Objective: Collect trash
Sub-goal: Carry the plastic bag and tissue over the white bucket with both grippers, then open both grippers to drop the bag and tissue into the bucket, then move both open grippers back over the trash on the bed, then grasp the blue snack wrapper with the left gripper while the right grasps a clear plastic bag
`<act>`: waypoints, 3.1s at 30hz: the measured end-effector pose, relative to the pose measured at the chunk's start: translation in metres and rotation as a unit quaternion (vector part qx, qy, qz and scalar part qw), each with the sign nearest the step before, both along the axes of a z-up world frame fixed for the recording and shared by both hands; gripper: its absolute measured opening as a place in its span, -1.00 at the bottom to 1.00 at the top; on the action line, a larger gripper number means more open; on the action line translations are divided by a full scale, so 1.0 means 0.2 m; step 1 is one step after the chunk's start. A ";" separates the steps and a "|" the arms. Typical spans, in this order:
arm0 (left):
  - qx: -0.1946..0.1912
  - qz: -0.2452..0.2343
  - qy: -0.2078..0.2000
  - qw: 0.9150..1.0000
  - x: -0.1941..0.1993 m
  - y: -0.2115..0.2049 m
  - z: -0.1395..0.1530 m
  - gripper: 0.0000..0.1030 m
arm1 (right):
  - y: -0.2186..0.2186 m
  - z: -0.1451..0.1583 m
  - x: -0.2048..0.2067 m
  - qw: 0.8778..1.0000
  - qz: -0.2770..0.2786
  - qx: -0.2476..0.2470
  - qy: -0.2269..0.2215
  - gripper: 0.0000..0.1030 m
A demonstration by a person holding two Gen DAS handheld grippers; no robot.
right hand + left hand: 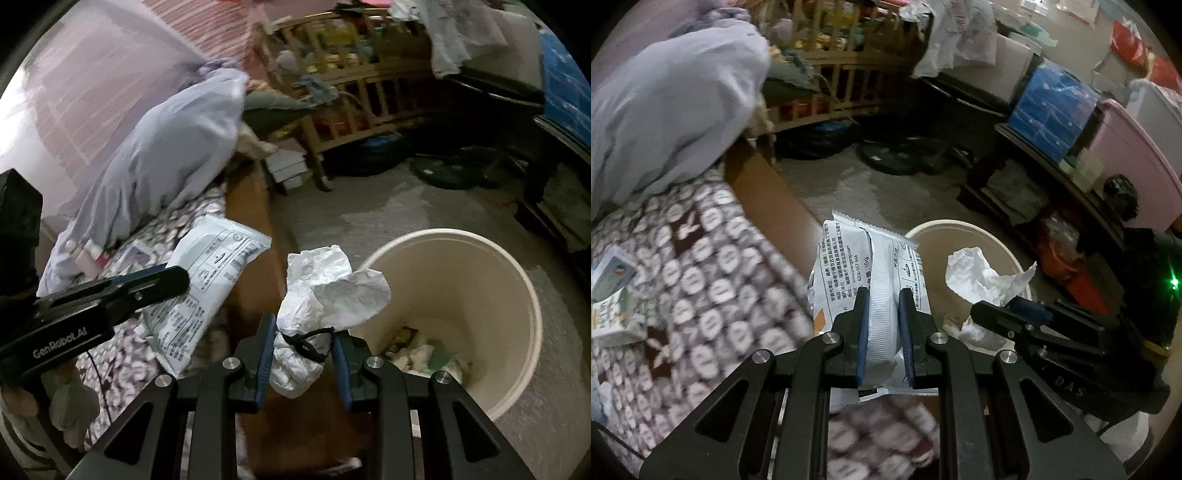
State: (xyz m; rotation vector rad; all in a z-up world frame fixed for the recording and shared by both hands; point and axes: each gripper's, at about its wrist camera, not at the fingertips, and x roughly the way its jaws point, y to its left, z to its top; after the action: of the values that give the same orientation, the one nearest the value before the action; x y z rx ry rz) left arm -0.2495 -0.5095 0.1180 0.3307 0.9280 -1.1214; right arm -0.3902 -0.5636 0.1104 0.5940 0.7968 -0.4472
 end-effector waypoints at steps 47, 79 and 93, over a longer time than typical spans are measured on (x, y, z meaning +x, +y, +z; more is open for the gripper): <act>0.013 0.051 0.007 0.999 0.10 0.18 -0.07 0.07 | -0.05 -0.05 -0.02 0.999 -0.032 0.012 0.017 0.26; 0.064 0.407 0.053 0.910 1.06 1.78 -0.32 0.07 | 1.15 -0.13 1.07 0.957 0.288 0.023 0.029 0.27; 0.049 0.373 0.122 0.918 1.19 1.86 -0.45 -0.44 | 1.47 -0.26 1.49 0.917 0.397 -0.012 0.026 0.35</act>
State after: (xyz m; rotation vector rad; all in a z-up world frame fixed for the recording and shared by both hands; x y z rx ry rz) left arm -0.0121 -0.1382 0.0276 -0.0984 1.1956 -0.4108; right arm -0.0925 -0.2704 0.0584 0.1959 1.0052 0.2780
